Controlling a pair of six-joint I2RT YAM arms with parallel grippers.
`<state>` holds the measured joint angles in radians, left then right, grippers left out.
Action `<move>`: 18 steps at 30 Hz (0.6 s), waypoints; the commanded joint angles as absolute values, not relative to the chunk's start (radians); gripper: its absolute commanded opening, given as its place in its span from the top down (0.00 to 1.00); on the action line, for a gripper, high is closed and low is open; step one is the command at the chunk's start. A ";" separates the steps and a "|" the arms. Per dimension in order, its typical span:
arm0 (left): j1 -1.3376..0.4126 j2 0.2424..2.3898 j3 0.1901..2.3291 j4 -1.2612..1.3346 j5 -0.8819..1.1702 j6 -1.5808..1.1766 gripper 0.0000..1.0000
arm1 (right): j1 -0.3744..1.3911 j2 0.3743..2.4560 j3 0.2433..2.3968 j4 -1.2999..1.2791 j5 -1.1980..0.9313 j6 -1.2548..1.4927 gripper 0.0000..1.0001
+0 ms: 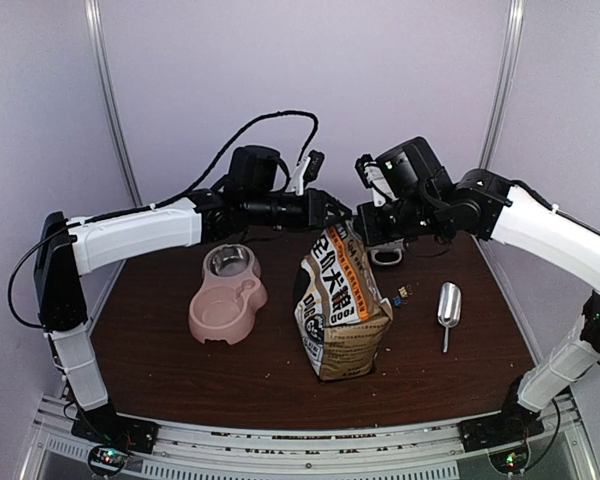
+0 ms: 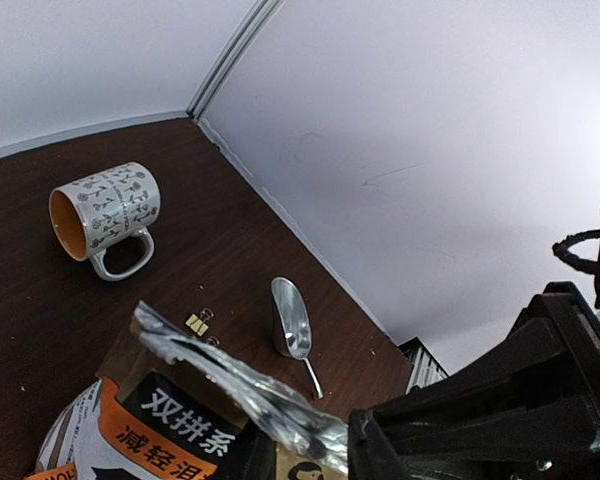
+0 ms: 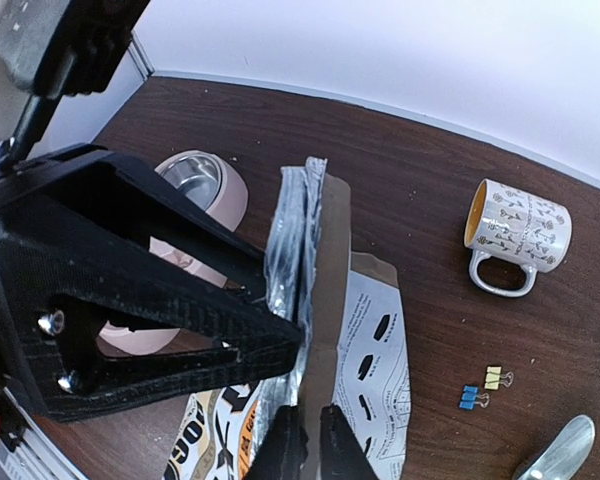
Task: Serve the pet food
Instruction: Open the pet food bag at the center of the board.
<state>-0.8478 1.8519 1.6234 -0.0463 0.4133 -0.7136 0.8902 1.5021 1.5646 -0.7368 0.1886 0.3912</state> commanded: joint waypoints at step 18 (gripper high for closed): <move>-0.847 1.887 1.595 0.085 0.495 -0.782 0.78 | 0.889 1.478 1.530 -0.730 0.202 0.367 1.00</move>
<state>-0.8478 1.8706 1.6203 -0.0166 0.4515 -0.7483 0.8902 1.5005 1.5608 -0.7292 0.1879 0.3893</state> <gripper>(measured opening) 0.246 0.007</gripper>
